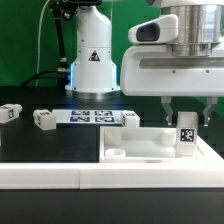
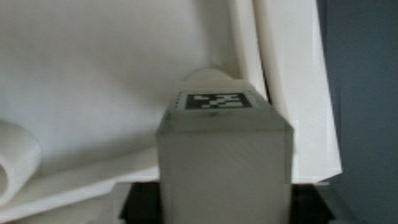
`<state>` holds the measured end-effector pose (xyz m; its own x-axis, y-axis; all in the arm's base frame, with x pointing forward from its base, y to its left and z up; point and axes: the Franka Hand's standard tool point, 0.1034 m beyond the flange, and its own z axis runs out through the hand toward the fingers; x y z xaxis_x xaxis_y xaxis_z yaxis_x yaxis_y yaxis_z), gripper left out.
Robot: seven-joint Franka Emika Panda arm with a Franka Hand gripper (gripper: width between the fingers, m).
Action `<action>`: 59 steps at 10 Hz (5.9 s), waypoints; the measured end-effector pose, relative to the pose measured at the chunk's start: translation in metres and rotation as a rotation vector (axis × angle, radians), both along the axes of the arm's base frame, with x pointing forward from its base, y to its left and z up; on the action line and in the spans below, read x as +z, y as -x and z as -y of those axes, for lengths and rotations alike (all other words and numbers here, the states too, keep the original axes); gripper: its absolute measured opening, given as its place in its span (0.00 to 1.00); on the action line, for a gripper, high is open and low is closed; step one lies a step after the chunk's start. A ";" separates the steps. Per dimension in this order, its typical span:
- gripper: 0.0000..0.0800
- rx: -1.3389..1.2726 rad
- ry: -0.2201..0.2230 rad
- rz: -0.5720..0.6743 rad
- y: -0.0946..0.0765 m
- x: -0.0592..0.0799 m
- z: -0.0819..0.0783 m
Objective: Assemble one leg
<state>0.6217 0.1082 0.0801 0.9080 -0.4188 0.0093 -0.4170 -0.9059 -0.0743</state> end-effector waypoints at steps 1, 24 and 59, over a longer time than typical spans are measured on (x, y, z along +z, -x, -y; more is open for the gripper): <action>0.36 -0.103 -0.008 -0.001 0.001 -0.001 -0.002; 0.81 0.184 0.037 0.003 0.002 -0.001 -0.018; 0.81 0.019 0.047 0.010 0.006 -0.012 -0.012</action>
Offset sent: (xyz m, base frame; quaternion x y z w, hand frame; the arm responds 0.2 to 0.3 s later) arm -0.0104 0.0004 -0.0004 -0.0168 0.0248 0.2247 0.9740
